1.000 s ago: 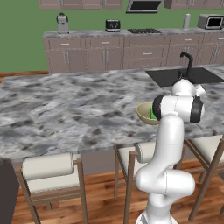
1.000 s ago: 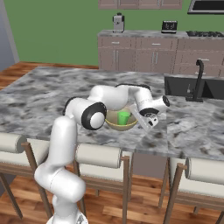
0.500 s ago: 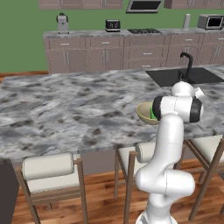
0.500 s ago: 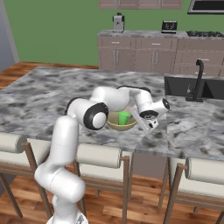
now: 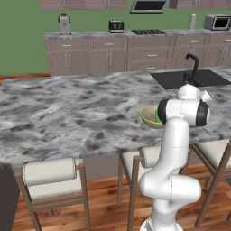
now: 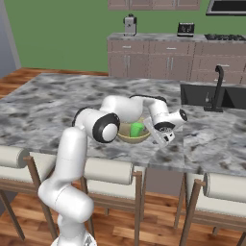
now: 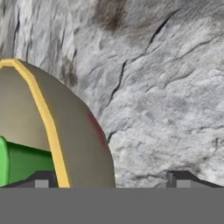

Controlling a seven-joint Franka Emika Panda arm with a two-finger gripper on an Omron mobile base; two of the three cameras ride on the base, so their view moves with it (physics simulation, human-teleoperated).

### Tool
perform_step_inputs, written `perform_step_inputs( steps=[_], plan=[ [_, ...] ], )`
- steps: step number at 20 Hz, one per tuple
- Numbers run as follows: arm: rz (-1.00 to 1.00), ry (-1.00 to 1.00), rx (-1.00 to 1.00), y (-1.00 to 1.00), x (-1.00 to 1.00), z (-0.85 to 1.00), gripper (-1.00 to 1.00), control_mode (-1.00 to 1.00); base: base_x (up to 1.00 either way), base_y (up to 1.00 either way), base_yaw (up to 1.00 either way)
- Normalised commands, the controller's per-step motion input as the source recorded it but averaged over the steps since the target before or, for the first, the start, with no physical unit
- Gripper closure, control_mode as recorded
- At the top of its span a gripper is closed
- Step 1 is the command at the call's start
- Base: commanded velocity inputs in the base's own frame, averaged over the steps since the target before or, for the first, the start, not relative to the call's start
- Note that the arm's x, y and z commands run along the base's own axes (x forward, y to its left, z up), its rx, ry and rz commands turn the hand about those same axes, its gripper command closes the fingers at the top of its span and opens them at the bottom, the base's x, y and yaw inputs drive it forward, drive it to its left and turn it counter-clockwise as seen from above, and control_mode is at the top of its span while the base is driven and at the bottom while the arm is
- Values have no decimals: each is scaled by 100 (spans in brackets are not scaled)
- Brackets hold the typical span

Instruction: Place the cup inside the bowl on the dining table and move the bowl to any counter.

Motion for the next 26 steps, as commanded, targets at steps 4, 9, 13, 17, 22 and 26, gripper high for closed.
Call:
perform_step_inputs(
  steps=[4,9,13,17,22,26],
  plan=[
    [0,1,0,0,0,0,100,-100,0,0,0],
    [0,2,0,0,0,0,100,-100,0,0,0],
    [0,2,0,9,1,0,100,-100,0,0,0],
    [0,8,-1,11,0,14,100,-100,0,0,0],
    [0,5,0,7,0,33,100,-100,0,0,0],
    [0,2,0,5,0,36,100,-100,0,0,0]
  ],
)
